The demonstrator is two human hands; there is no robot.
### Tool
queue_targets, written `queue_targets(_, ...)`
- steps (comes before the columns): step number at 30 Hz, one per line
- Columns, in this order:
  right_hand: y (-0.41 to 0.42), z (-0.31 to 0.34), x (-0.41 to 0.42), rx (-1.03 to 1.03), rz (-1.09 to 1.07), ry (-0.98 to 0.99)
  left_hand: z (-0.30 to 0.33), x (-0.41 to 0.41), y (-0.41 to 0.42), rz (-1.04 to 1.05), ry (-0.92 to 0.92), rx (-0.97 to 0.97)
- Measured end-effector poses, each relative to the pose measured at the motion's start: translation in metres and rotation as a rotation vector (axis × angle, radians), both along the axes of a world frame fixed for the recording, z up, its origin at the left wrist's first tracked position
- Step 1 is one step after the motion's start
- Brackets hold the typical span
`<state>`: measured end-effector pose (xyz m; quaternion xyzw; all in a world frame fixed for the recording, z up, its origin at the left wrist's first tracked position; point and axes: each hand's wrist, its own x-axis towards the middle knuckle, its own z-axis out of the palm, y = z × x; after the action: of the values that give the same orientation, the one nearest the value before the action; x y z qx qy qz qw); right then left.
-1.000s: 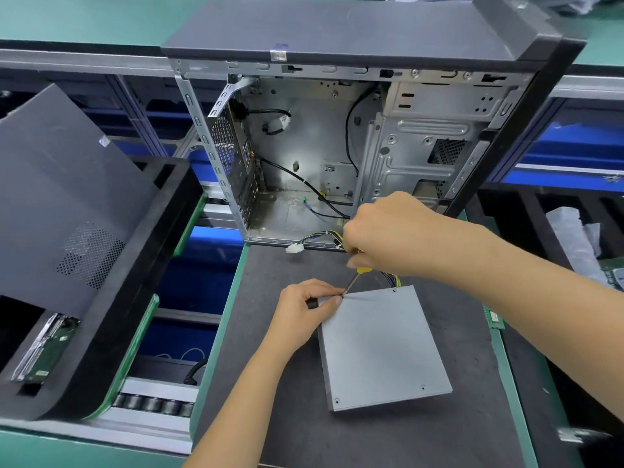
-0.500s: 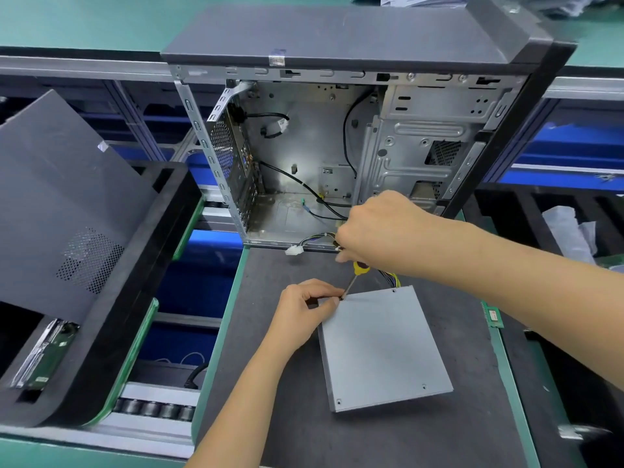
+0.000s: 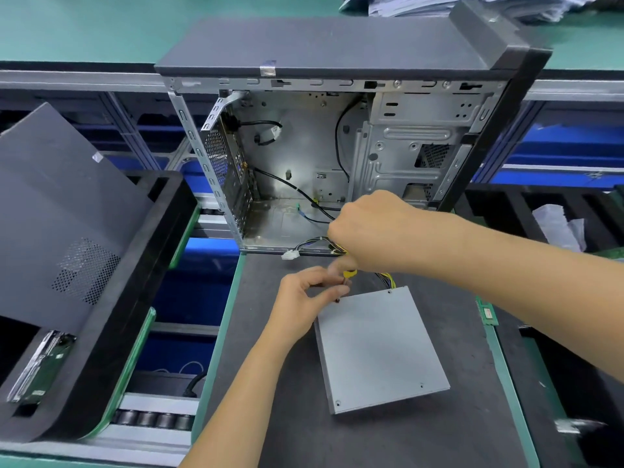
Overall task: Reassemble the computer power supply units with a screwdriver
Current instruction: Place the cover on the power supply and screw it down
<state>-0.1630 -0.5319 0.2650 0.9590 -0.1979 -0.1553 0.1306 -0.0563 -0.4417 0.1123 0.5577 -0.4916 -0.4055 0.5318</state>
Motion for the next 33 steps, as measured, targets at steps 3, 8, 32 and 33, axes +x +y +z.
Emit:
queue_targets(3, -0.005, 0.009, -0.002, 0.191, 0.015, 0.023, 0.002, 0.002, -0.002, -0.014, -0.052, -0.025)
queue_targets(8, -0.005, 0.010, 0.004, 0.082, 0.053, -0.017, 0.003, 0.005, -0.002, -0.025, -0.052, 0.024)
queue_targets(32, -0.004, 0.020, -0.006, -0.080, 0.089, -0.024, 0.004, 0.005, -0.005, -0.045, -0.060, 0.073)
queue_targets(33, -0.003, 0.020, -0.004, -0.132, 0.093, -0.026, 0.004, 0.004, -0.005, -0.047, -0.054, 0.072)
